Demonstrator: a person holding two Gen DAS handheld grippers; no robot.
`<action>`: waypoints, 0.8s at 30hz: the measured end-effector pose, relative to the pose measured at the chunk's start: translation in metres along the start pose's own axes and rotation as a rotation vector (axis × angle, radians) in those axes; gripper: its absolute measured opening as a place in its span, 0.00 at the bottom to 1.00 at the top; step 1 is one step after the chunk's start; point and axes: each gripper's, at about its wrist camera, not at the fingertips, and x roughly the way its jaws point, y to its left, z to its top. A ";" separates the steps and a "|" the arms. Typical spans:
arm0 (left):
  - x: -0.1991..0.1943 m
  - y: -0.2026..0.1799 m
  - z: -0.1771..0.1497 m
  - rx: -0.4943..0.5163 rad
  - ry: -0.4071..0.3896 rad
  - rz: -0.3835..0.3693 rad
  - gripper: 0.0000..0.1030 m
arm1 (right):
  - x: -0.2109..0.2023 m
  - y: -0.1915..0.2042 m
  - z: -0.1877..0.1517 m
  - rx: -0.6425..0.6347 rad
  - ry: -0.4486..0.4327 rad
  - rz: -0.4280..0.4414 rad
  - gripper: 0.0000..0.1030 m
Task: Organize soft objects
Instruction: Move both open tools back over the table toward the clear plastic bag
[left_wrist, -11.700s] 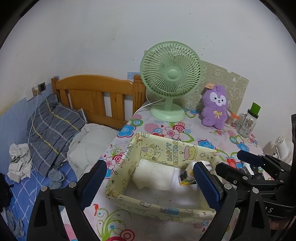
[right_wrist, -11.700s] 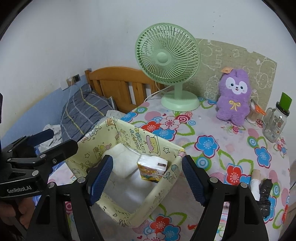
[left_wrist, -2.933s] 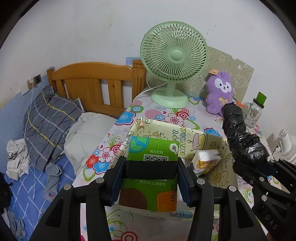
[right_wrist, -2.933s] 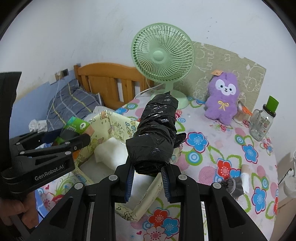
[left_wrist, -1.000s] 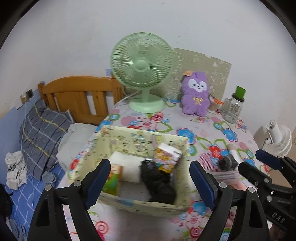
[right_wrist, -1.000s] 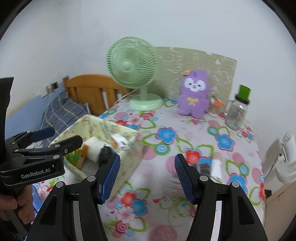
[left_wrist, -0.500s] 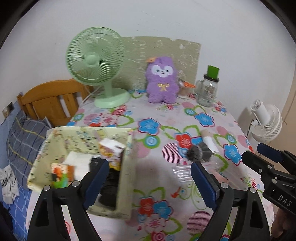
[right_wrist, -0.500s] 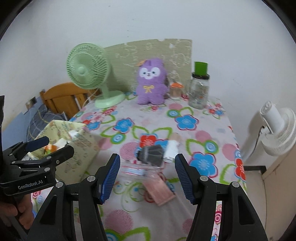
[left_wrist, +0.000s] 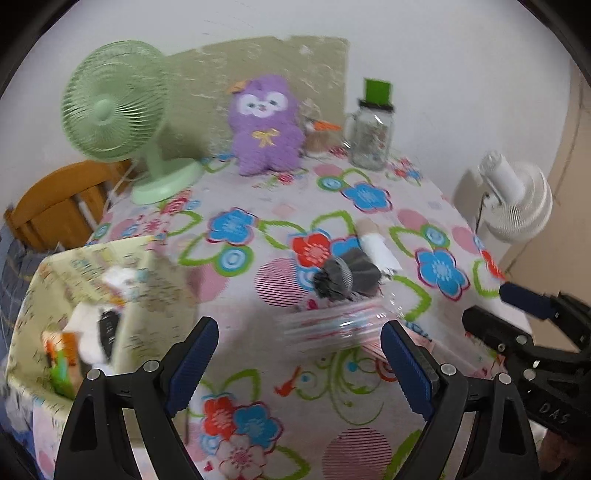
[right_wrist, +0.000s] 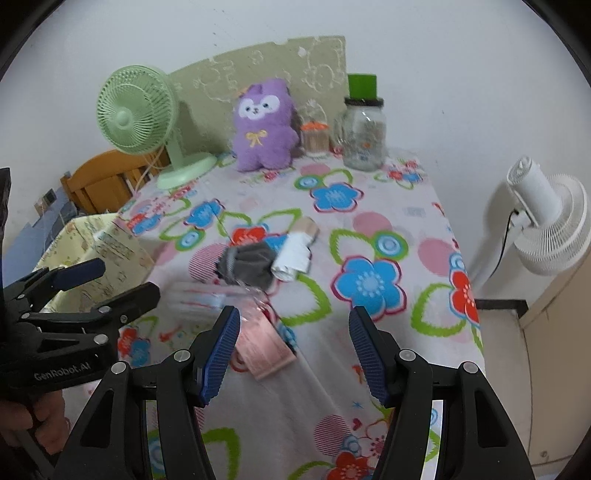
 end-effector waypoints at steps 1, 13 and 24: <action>0.006 -0.005 0.000 0.027 0.013 0.003 0.88 | 0.001 -0.003 -0.002 0.005 0.003 -0.001 0.63; 0.055 -0.028 -0.010 0.159 0.150 -0.029 0.89 | 0.025 -0.032 -0.012 0.061 0.049 -0.002 0.63; 0.076 -0.016 -0.006 0.075 0.197 -0.063 0.63 | 0.038 -0.033 -0.014 0.065 0.073 0.000 0.63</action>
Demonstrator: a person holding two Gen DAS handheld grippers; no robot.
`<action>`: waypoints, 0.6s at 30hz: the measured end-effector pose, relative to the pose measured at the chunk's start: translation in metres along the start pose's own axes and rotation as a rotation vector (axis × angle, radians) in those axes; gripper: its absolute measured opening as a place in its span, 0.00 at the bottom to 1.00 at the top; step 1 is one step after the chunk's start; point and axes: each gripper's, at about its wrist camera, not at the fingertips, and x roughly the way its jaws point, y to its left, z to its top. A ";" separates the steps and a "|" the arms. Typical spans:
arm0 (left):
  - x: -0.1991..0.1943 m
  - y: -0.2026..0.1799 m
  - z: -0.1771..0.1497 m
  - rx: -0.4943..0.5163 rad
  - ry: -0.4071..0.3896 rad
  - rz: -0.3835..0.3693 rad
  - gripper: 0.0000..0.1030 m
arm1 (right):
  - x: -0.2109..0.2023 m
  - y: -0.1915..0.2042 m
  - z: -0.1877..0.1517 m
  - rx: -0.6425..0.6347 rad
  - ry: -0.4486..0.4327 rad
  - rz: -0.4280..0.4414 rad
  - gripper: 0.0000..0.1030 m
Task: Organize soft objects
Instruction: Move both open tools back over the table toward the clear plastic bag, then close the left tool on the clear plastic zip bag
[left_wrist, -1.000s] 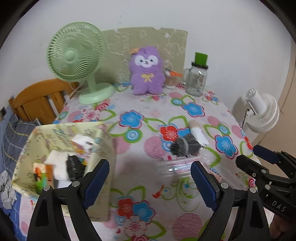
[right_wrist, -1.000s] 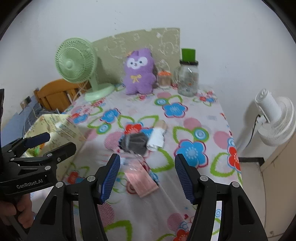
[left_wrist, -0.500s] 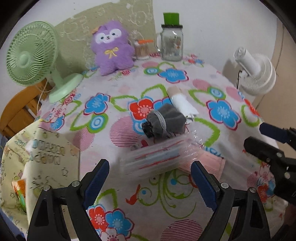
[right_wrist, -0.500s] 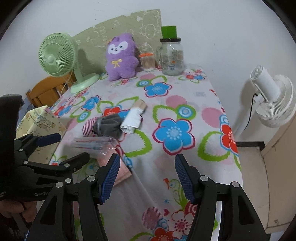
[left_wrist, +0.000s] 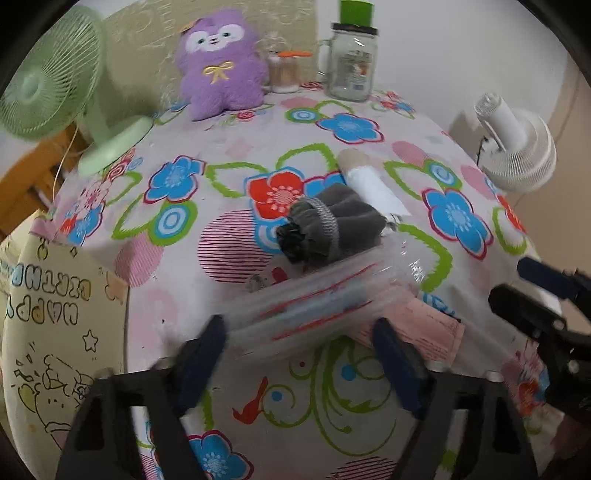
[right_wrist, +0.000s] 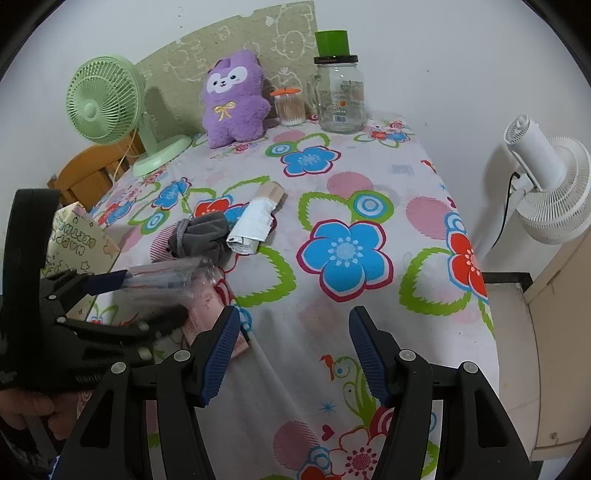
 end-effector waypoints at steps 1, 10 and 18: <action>-0.001 0.002 0.001 -0.010 -0.002 -0.003 0.60 | 0.001 0.000 0.000 0.001 0.001 -0.001 0.63; -0.002 0.009 -0.001 -0.024 -0.012 -0.026 0.22 | 0.008 0.010 0.008 -0.026 0.005 0.002 0.63; -0.007 0.004 -0.003 -0.003 -0.034 -0.044 0.15 | 0.016 0.012 0.010 -0.028 0.015 0.003 0.63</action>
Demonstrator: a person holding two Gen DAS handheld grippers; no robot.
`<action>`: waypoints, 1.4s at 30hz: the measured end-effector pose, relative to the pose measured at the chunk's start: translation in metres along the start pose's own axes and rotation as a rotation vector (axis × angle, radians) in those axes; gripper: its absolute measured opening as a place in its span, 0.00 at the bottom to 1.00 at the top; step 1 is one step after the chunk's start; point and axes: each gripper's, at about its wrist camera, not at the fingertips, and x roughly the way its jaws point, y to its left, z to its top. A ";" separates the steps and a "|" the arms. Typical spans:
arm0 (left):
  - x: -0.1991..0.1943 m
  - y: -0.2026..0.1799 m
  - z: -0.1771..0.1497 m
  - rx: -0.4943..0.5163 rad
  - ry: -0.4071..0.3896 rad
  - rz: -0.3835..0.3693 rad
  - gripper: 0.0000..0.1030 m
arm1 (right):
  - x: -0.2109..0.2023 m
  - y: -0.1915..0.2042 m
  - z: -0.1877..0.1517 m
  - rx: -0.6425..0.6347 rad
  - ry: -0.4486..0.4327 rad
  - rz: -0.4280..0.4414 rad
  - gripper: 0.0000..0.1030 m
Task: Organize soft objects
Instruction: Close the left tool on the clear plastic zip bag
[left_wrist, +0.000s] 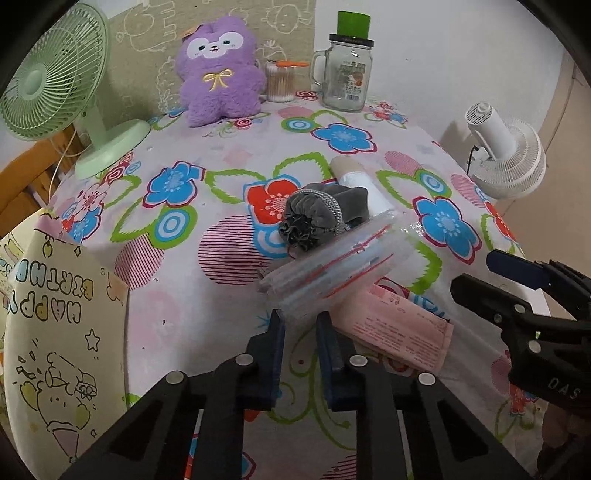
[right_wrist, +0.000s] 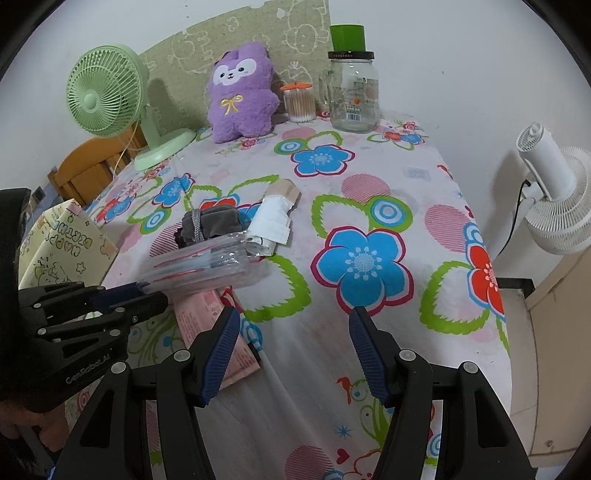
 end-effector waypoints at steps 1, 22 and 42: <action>0.000 0.000 0.000 0.003 0.001 0.000 0.15 | 0.000 -0.001 0.000 0.001 0.000 -0.001 0.63; 0.006 -0.015 0.019 0.013 -0.007 -0.016 0.71 | -0.003 -0.023 -0.006 0.041 -0.005 -0.019 0.63; -0.010 -0.008 0.019 -0.018 -0.026 -0.114 0.10 | 0.005 -0.024 -0.006 0.055 0.002 -0.013 0.63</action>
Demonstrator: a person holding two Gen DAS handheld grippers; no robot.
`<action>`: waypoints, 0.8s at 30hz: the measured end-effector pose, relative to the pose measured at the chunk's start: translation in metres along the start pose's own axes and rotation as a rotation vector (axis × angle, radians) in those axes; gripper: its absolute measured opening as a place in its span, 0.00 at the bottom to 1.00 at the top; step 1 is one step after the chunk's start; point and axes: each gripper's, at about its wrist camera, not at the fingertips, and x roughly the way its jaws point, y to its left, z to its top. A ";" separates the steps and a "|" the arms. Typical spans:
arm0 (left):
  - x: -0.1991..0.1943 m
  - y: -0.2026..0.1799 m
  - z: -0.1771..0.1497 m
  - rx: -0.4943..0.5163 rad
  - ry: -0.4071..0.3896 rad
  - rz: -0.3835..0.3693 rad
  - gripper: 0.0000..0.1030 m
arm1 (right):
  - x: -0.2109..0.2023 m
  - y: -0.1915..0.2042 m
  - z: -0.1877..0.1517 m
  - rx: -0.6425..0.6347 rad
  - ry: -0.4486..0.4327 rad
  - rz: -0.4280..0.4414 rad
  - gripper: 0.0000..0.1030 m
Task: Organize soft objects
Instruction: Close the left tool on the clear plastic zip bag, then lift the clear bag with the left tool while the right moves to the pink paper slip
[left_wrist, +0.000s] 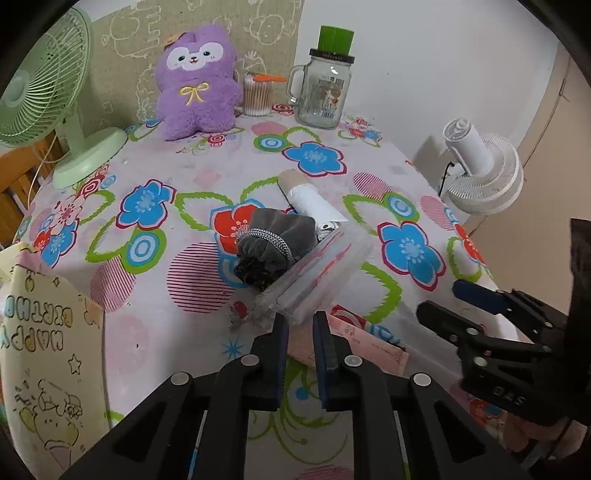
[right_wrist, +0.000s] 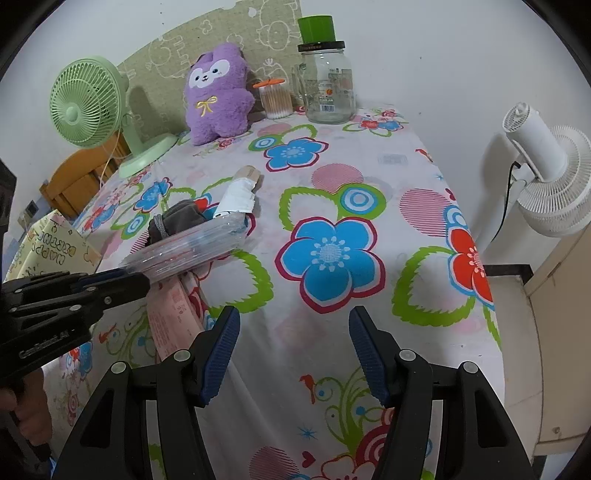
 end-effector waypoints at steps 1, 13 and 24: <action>-0.003 0.000 -0.001 0.000 -0.006 -0.005 0.10 | 0.001 0.001 0.000 -0.001 0.001 0.000 0.63; -0.023 0.009 -0.011 -0.020 -0.029 -0.017 0.10 | -0.003 0.019 -0.006 -0.072 0.011 0.049 0.63; -0.020 0.009 -0.021 -0.024 -0.003 -0.009 0.10 | 0.006 0.068 -0.024 -0.316 0.076 0.145 0.63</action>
